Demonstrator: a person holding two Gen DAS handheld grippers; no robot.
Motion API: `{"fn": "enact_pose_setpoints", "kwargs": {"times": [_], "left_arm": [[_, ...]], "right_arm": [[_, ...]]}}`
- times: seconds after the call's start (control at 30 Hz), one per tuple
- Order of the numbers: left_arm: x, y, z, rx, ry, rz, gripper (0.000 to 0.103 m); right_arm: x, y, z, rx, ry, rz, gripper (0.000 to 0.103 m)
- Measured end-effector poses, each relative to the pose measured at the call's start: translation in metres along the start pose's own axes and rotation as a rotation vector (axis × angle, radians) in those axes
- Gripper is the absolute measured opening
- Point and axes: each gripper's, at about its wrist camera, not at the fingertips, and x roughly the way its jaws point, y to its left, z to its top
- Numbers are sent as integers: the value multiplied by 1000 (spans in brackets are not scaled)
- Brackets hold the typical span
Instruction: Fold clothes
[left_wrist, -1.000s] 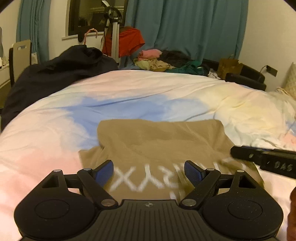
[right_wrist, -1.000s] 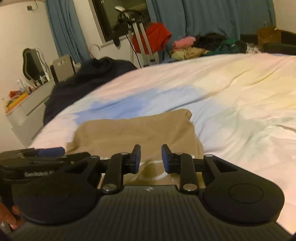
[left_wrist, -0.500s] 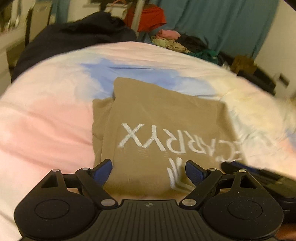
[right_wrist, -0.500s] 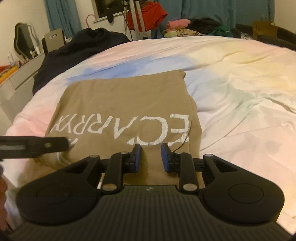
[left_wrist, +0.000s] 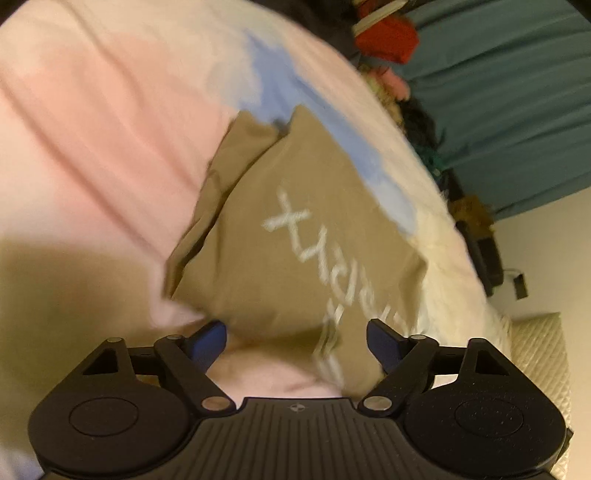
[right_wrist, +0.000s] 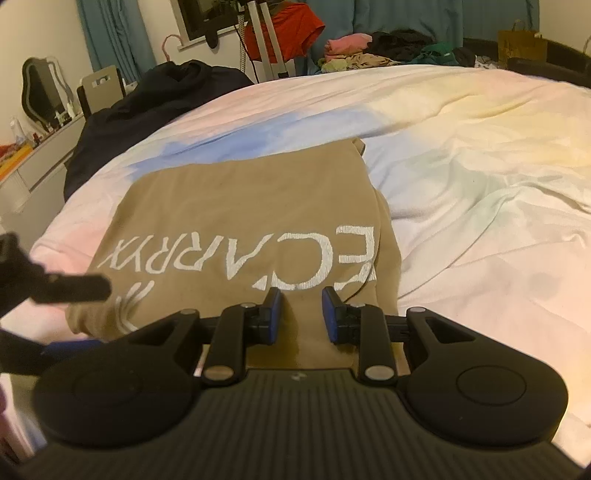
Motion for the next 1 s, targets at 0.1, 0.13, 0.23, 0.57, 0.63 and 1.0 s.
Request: {"fn": "enact_pose_setpoints", "kwargs": {"times": [0.1, 0.13, 0.23, 0.57, 0.63, 1.0], "left_arm": [[-11, -13, -5, 76, -72, -67, 81], [-10, -12, -5, 72, -70, -71, 81], [-1, -5, -5, 31, -35, -57, 81], [22, 9, -1, -66, 38, -27, 73], [15, 0, 1, -31, -3, -92, 73], [43, -6, 14, -70, 72, -30, 57]], "right_arm": [[-1, -4, 2, 35, -2, 9, 28], [-2, -6, 3, 49, -3, 11, 28], [-3, -14, 5, 121, -8, 29, 29], [-1, -26, 5, 221, 13, 65, 26], [-2, -26, 5, 222, 12, 64, 26], [-5, -33, 6, 279, -4, 83, 27]]}}
